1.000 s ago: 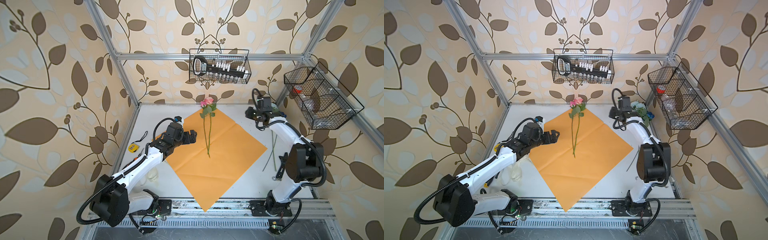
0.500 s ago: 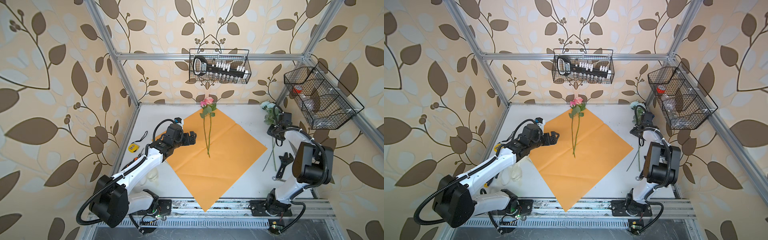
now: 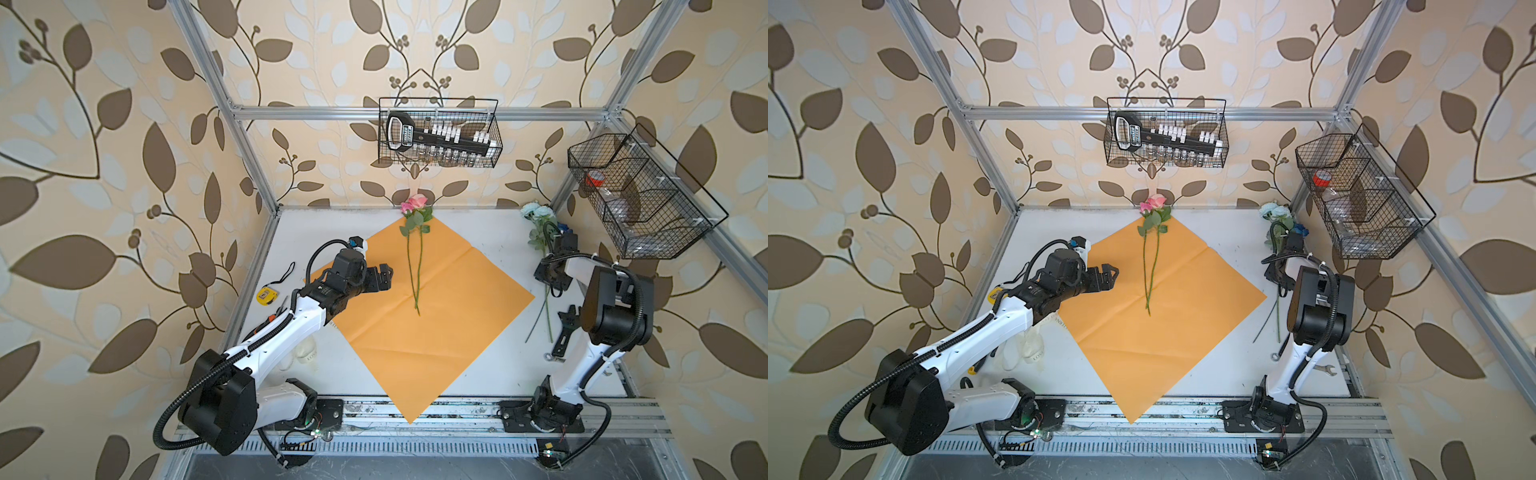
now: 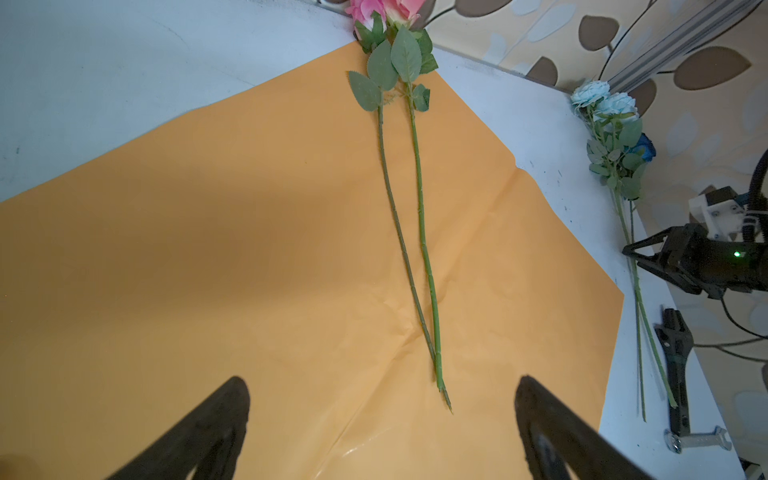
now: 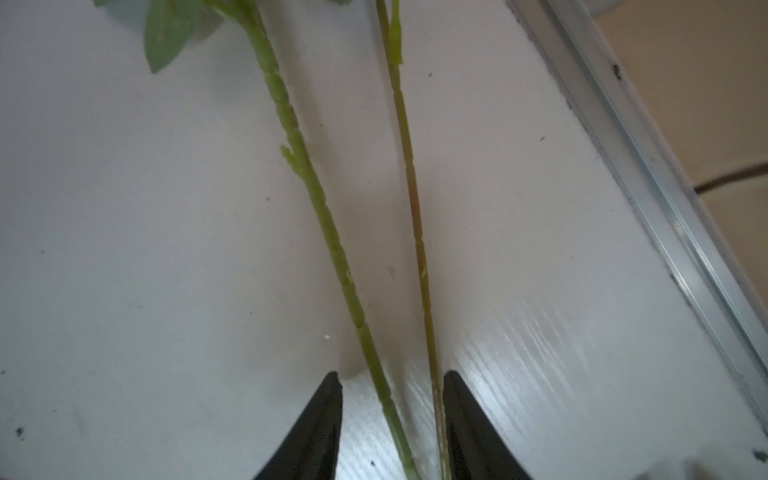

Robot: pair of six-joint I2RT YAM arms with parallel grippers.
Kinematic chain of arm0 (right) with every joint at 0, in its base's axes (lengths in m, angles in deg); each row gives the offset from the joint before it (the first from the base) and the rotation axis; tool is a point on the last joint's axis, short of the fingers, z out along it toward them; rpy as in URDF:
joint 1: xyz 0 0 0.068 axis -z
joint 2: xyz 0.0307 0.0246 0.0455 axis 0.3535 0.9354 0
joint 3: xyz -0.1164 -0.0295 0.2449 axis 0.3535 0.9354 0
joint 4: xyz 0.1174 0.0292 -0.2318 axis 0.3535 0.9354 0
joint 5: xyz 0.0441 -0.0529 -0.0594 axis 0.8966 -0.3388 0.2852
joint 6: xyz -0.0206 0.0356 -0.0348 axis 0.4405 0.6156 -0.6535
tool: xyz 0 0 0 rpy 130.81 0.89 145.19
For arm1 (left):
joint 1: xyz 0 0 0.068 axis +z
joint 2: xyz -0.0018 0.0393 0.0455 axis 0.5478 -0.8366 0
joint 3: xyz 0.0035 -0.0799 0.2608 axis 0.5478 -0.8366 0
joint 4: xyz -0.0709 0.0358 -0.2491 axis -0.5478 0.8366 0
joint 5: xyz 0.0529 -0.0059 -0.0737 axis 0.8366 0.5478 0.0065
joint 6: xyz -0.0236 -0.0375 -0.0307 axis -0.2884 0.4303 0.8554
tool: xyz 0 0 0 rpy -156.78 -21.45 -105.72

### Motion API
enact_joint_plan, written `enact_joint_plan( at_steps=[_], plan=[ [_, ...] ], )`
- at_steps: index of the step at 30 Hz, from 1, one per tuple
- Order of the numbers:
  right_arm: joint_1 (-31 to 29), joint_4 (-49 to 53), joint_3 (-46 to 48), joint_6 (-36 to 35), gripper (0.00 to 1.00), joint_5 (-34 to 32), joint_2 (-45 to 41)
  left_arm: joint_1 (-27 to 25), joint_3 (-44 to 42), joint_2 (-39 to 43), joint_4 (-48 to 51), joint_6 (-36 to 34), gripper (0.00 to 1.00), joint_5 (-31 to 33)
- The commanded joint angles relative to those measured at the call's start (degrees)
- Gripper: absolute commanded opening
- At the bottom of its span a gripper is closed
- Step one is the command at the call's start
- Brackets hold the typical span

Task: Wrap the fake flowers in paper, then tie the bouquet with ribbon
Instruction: 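Lift the pale blue flower and carry it over the paper with the right gripper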

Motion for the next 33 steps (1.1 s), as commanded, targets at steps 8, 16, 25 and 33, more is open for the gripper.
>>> enact_joint_plan(
  at_steps=[8,16,25,33],
  plan=[
    [0.1,1.3,-2.3,-0.9,0.33,6.2,4.5,0.8,0.1,1.3,-0.8,-1.0,0.99,0.7],
    [0.1,2.0,-3.1,-1.9,0.10,7.9,4.7,0.9,0.7,1.0,-0.7,-1.2,0.99,0.7],
    [-0.6,4.1,-4.2,-3.2,0.00,5.8,1.8,1.0,0.7,1.4,-0.4,-1.2,0.99,1.0],
    [-2.7,6.4,-4.9,-3.5,0.00,2.8,-3.7,1.2,0.6,0.8,-0.7,-1.2,0.99,0.9]
  ],
)
